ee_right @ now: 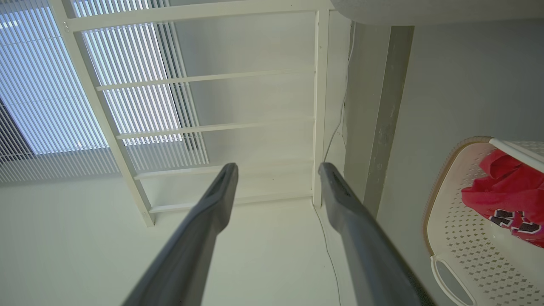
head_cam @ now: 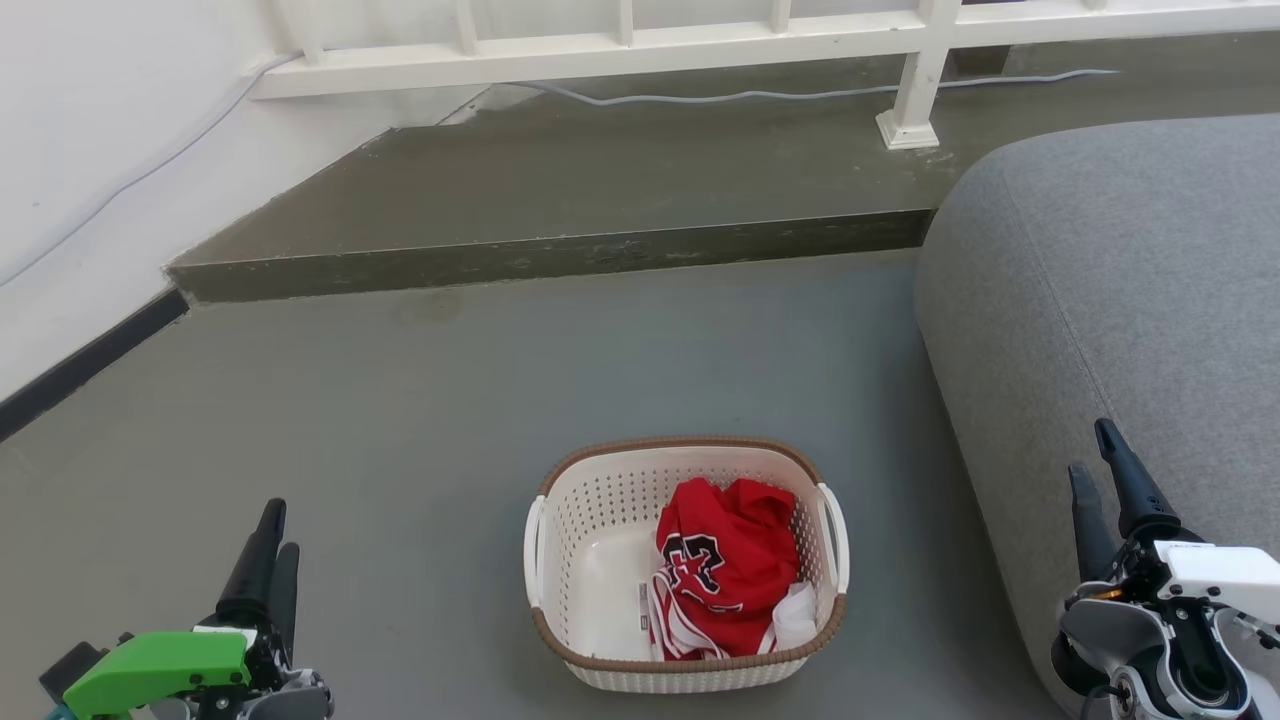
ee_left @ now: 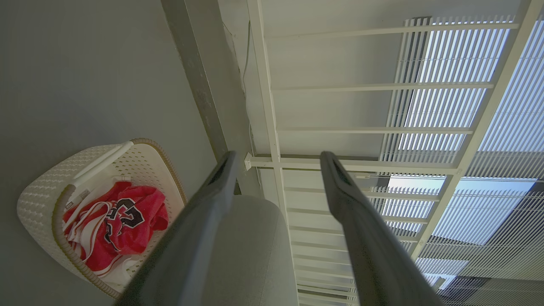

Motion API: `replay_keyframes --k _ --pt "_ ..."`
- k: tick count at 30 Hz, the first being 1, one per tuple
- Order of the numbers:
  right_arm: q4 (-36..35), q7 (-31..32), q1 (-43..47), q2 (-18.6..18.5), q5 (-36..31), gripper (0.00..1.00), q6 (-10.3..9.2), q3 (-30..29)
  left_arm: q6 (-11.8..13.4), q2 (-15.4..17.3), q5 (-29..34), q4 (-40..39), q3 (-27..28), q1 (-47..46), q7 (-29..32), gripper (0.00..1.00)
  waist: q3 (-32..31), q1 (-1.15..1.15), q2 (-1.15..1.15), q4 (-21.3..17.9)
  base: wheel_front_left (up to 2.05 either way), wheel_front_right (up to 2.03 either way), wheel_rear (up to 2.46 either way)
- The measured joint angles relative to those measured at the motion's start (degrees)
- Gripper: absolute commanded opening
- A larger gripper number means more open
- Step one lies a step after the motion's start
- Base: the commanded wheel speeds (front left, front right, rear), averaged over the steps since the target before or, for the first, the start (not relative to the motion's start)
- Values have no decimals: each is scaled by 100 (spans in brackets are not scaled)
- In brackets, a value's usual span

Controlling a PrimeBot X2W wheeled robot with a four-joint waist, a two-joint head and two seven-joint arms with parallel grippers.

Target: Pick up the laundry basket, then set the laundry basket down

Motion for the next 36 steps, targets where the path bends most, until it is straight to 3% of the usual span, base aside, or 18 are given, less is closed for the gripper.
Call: replay_keyframes --k 16,30,36 --pt "-42 -189 -14 -97 -314 100 0 29 -1 16 242 -120 -111 -38 -190 100 3 0 0 -4 0 0 0" --pt "-104 -510 -109 -441 -1394 100 -12 305 0 285 1402 -235 -392 -211 -542 100 5 0 0 -9 0 0 0" --pt "-163 -616 -202 -597 -2007 100 -111 472 67 354 1961 -300 -519 -283 -645 100 1 0 0 -13 0 0 0"
